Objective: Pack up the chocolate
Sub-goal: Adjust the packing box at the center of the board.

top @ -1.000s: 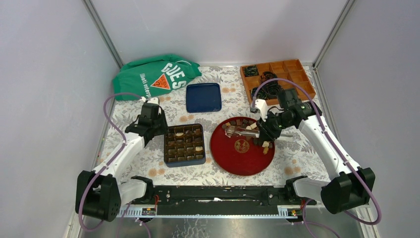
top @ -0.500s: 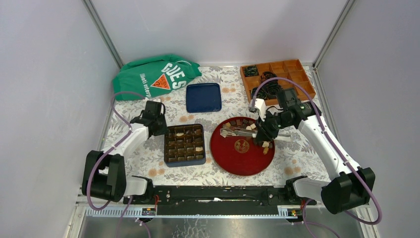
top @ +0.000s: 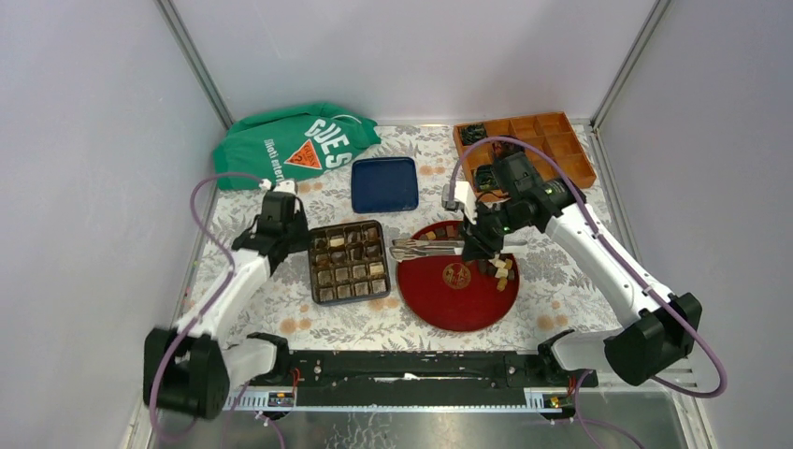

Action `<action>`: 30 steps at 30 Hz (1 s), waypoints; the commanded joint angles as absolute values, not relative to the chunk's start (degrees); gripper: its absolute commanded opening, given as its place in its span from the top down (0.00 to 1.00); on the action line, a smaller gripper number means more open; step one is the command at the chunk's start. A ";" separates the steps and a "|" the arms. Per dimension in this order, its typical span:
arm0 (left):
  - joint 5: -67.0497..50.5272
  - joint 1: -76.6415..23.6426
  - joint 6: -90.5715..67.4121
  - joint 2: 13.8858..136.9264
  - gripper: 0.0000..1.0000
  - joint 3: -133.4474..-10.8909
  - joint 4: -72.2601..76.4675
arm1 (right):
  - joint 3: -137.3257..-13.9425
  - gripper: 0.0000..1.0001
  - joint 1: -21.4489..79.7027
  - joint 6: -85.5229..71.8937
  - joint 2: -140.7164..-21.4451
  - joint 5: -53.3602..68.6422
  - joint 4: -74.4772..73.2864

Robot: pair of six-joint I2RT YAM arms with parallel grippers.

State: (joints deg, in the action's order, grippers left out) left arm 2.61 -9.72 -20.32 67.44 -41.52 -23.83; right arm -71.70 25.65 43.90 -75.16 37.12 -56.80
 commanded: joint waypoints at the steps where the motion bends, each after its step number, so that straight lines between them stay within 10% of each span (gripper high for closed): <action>1: 3.64 -10.82 -19.64 56.09 1.00 -39.72 -14.68 | -80.93 0.98 30.33 44.79 -77.38 38.75 -57.33; 30: 6.11 -12.66 -20.13 55.68 1.00 -40.84 -18.98 | -92.43 0.95 50.49 42.52 -92.79 18.61 -54.76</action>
